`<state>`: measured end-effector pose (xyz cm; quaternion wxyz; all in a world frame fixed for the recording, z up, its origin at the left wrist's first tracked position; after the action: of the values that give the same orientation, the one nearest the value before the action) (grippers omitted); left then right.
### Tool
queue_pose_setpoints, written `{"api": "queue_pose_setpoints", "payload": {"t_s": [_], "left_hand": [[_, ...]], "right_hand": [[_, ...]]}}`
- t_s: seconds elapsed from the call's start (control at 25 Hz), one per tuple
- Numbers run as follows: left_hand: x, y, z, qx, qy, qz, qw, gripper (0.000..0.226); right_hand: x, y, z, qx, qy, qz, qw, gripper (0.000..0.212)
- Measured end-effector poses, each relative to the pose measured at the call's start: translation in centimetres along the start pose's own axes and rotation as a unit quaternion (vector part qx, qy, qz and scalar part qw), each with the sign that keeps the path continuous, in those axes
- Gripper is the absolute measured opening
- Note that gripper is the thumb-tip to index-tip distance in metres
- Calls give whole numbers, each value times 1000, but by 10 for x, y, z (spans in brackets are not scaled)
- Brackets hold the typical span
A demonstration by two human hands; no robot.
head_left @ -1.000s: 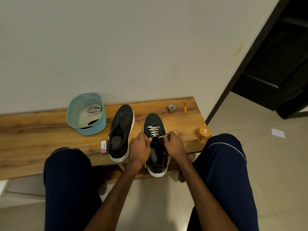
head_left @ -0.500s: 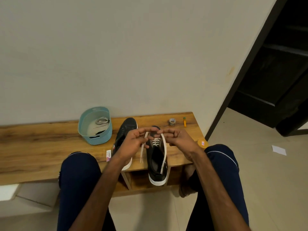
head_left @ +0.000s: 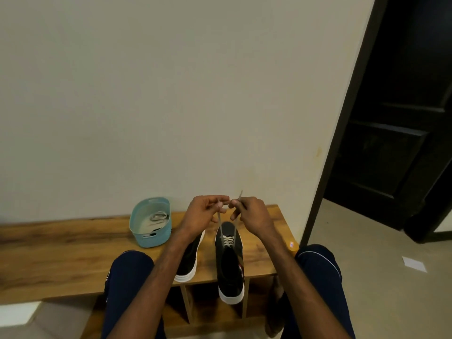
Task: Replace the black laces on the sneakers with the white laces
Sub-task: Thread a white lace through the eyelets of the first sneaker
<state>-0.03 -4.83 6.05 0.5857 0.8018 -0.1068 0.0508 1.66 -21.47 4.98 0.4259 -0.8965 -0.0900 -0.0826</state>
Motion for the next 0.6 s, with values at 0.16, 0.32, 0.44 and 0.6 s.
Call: {"api": "queue_pose_setpoints", "payload": {"t_s": [0.16,0.32,0.44,0.6], "left_hand": [[4,6,4,153,123,31,980,23],[9,12,9,130,178,55,974,18],[7,17,14,32,214,15,976,21],[7,24,19,-32,251,-15,967,18]], "right_hand": [[-1,-11,-11,-65,13,-30,997,29],[1,-16,-15,-7,54,-50,997,18],[2,-15,-12,55,92,-29,994,19],[4,-12,-13,98,113,-25,988,15]]}}
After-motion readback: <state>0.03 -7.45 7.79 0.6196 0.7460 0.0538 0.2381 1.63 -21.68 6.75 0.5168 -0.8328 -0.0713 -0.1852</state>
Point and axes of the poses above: each hand's wrist, its own x-axis towards the middle knuckle, its own z-axis out of the palm, y = z × x, the point moved 2 cm from there along x, towards the middle knuckle, and after that the axes turned 2 degrees about y, right-handed, at the moved point
